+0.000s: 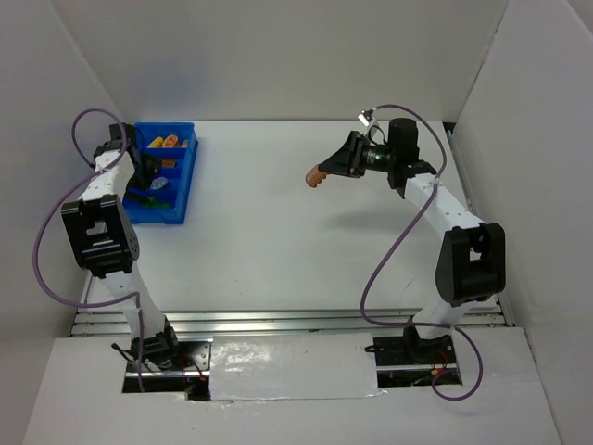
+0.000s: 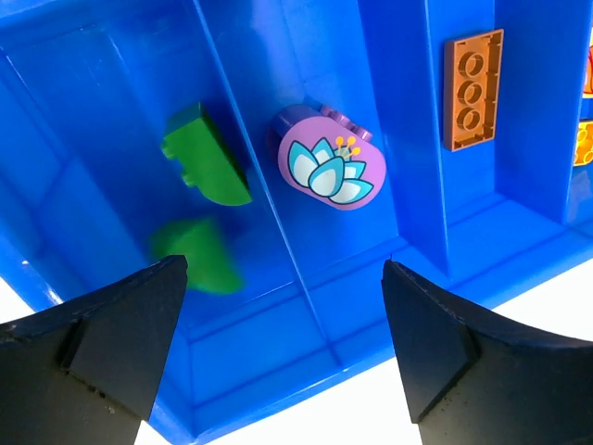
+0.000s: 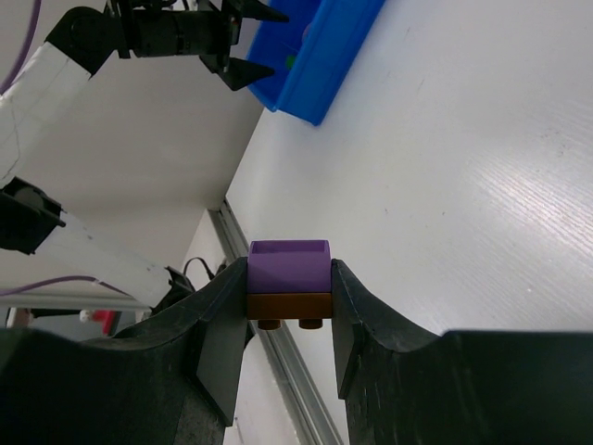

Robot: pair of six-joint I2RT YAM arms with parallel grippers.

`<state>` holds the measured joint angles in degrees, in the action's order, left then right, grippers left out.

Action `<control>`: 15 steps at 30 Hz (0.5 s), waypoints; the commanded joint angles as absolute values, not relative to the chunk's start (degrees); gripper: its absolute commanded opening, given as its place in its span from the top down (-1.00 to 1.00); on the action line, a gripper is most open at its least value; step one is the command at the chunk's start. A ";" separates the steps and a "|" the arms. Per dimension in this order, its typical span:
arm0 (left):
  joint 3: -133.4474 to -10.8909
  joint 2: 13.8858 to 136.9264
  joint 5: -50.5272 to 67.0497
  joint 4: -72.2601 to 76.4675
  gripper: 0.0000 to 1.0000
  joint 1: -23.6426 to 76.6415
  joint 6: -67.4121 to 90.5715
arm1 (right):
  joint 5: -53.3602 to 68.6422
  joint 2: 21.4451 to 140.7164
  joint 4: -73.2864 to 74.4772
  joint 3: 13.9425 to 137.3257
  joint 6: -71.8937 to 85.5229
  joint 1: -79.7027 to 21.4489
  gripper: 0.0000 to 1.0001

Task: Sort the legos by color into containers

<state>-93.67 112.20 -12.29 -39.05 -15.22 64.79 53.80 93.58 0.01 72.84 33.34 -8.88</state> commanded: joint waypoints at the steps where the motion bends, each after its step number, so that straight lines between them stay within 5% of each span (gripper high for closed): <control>1: -95.10 110.75 -13.18 -39.73 -0.99 -15.47 64.51 | 55.20 91.14 -2.20 74.27 32.52 -9.58 1.00; 10: -98.25 107.32 -7.30 -35.51 -0.99 -14.16 59.78 | 54.14 92.11 -0.97 75.50 32.78 -10.10 1.00; 15: -107.81 106.70 -2.99 -34.71 -0.99 -5.38 43.64 | 54.58 92.81 -0.44 78.48 33.05 -11.77 1.00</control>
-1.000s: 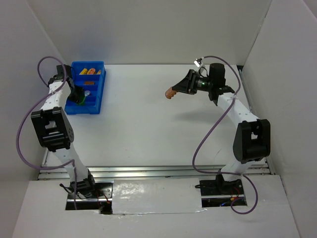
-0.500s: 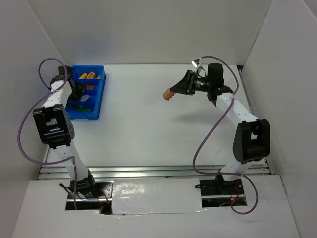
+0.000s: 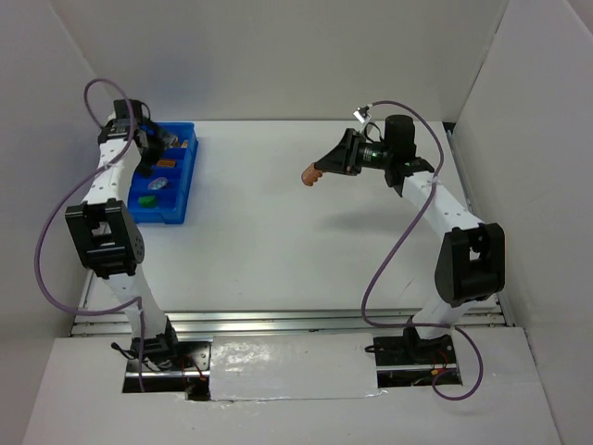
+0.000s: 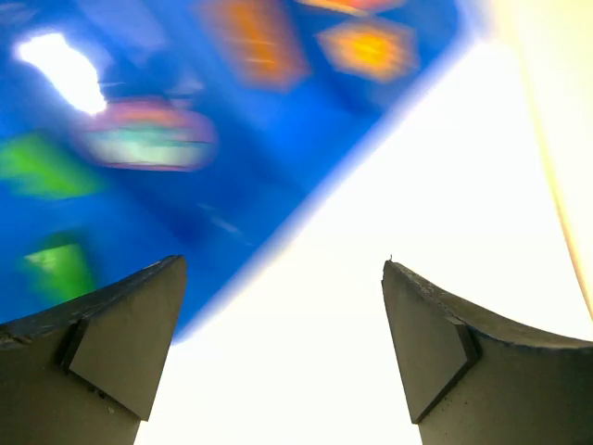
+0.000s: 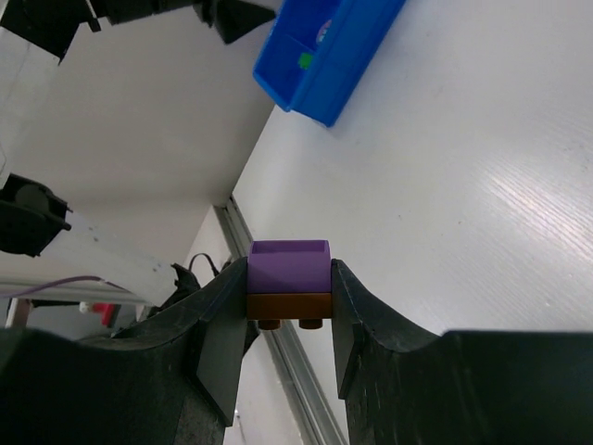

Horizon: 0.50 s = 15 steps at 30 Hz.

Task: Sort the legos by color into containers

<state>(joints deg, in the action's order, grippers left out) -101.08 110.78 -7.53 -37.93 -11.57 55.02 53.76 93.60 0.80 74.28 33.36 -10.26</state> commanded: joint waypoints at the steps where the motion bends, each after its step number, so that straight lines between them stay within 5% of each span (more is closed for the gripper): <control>1: -108.54 106.70 1.80 -32.80 -0.99 -2.23 41.07 | 55.19 92.81 -0.44 79.10 33.48 -12.47 1.00; 3: -108.20 106.26 9.36 -30.43 -0.99 -0.44 37.54 | 58.26 92.46 -3.58 79.02 34.18 -12.83 1.00; 7: -96.53 104.50 48.57 0.22 -0.90 2.89 46.81 | 66.08 91.41 -14.40 76.91 40.41 -13.18 1.00; 15: -99.94 106.18 63.89 7.54 -0.87 12.39 51.57 | 70.22 89.74 -17.92 77.61 41.66 -15.55 1.00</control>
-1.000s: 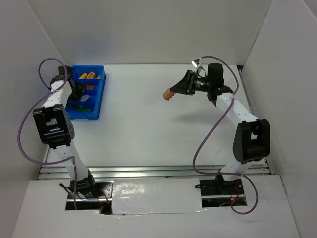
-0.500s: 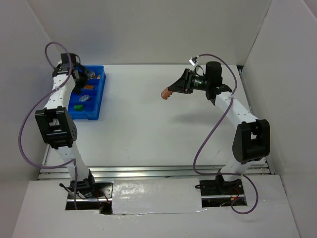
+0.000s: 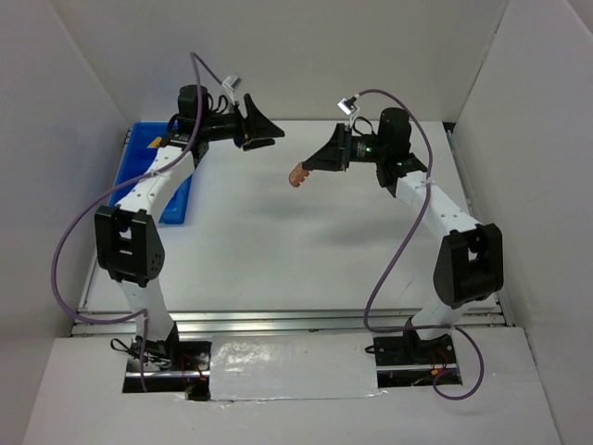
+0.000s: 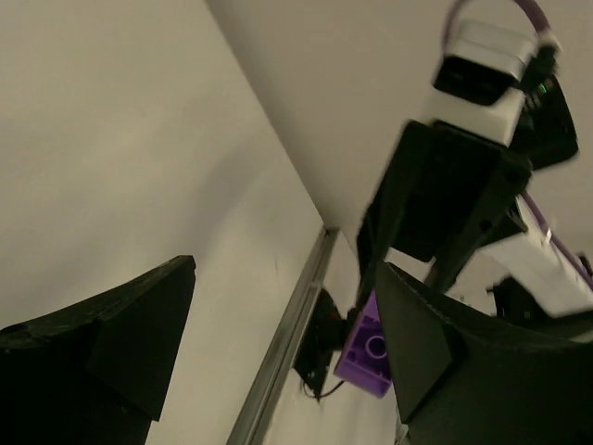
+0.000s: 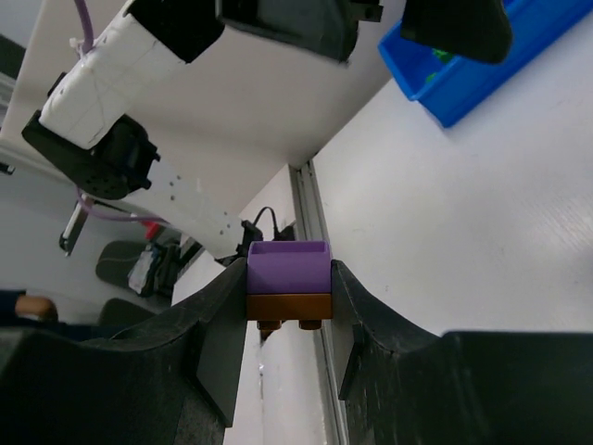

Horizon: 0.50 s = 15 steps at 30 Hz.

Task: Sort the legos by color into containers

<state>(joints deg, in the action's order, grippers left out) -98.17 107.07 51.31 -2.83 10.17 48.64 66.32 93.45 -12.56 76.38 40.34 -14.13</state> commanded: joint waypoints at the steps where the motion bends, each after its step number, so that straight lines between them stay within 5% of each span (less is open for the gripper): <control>1: -99.06 106.00 64.94 12.78 -0.80 13.35 53.33 | 70.57 89.65 -17.84 77.78 42.01 -15.73 1.00; 11: -93.43 103.62 71.98 23.64 -0.62 17.49 59.58 | 69.35 88.51 -12.23 79.19 39.12 -15.21 1.00; 15: -88.95 102.92 74.17 39.83 -0.53 17.58 69.23 | 69.69 88.07 -11.33 79.37 38.04 -13.63 1.00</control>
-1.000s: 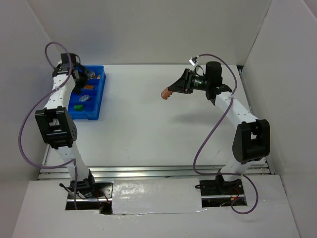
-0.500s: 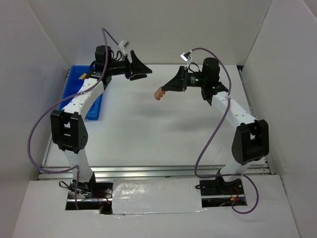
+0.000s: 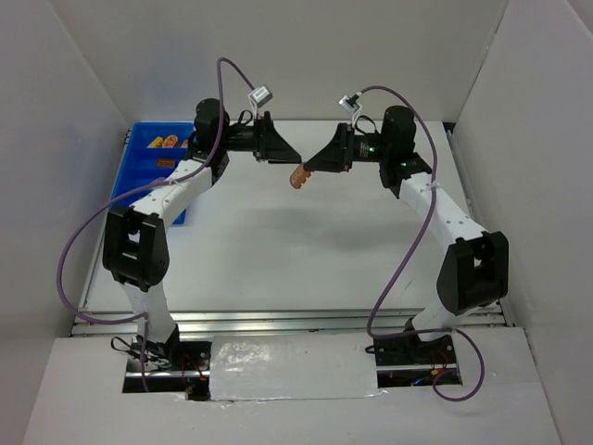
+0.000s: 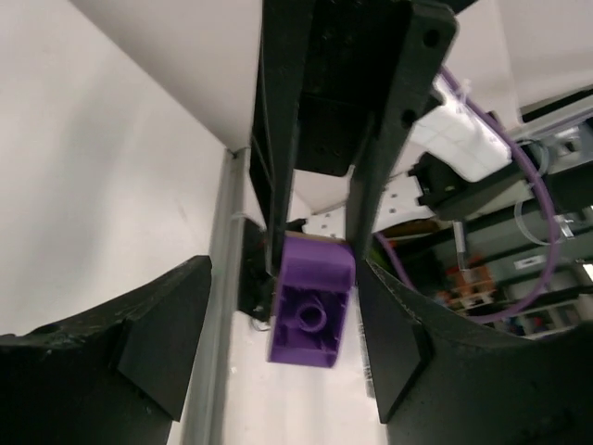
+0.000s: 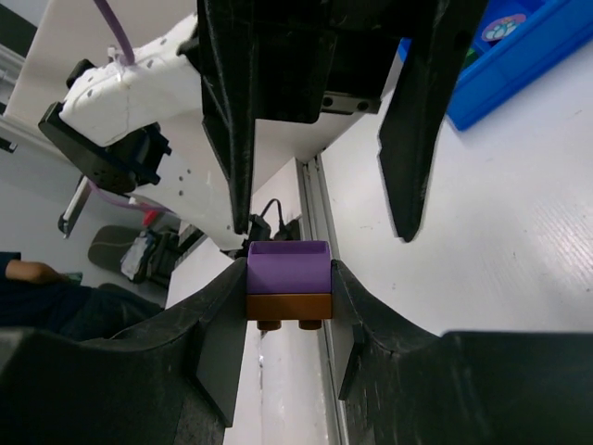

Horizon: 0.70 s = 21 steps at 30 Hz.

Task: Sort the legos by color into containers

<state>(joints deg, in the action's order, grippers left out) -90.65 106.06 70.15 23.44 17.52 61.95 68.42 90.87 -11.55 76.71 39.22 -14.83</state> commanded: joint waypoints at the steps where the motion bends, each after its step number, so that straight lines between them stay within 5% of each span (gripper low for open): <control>1: -87.81 102.92 74.53 43.56 -0.53 17.75 74.48 | 70.13 88.07 -12.99 79.02 39.36 -13.28 1.00; 6: -87.45 104.24 75.41 52.73 -0.43 18.90 80.16 | 70.67 88.68 -17.06 79.01 42.54 -13.27 1.00; 12: -88.59 104.24 75.85 49.49 0.01 19.77 77.35 | 68.47 88.77 -11.69 80.16 38.58 -13.10 1.00; 21: -89.03 104.41 76.55 46.59 -0.17 21.09 75.24 | 66.98 90.53 -9.06 83.32 37.62 -13.01 1.00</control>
